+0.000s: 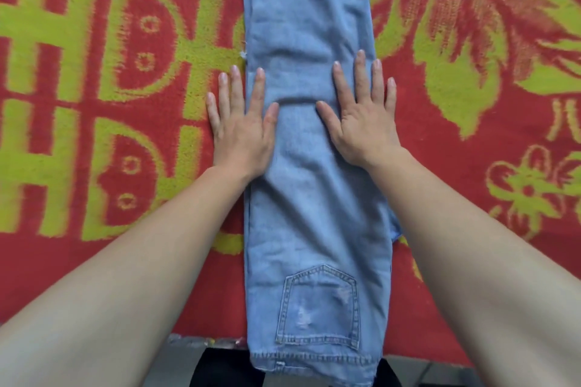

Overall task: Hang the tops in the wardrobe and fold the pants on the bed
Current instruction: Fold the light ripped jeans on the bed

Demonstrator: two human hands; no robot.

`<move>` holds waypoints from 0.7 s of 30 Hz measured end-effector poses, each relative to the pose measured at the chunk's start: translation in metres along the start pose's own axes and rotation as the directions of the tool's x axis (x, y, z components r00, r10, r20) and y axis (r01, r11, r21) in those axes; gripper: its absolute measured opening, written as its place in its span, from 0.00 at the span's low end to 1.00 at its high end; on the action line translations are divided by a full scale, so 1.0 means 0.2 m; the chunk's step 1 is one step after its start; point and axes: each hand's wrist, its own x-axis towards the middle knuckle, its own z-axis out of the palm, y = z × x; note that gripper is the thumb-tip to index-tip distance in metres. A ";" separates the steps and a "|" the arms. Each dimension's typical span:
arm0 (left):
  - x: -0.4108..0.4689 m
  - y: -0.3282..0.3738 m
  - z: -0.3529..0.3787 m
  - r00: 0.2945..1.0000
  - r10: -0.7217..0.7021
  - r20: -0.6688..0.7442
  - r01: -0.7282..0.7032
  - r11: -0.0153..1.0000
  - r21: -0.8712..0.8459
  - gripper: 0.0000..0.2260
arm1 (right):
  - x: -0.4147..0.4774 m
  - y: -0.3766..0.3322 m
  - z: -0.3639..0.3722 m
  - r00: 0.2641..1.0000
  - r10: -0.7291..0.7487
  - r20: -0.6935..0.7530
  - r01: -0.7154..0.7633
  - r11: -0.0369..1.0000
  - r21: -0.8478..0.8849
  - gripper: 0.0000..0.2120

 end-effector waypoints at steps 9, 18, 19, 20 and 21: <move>-1.07 -0.13 0.04 0.968 -0.119 0.219 0.104 0.991 0.080 0.40 | -1.11 -0.06 0.16 0.854 0.515 0.077 -0.503 0.779 0.375 0.45; -1.59 0.04 0.04 0.786 -0.480 0.390 0.542 0.838 -0.063 0.26 | -1.73 -0.11 0.29 0.679 0.581 0.448 -0.732 0.494 0.469 0.32; -1.61 0.06 0.05 0.772 -0.494 0.401 0.565 0.821 -0.077 0.25 | -1.75 -0.10 0.29 0.698 0.558 0.449 -0.716 0.534 0.449 0.32; -1.63 0.07 0.05 0.763 -0.498 0.411 0.580 0.809 -0.095 0.24 | -1.76 -0.10 0.28 0.716 0.533 0.451 -0.698 0.560 0.446 0.31; -1.66 0.09 0.04 0.754 -0.500 0.425 0.601 0.787 -0.139 0.23 | -1.78 -0.09 0.26 0.730 0.505 0.461 -0.683 0.567 0.461 0.31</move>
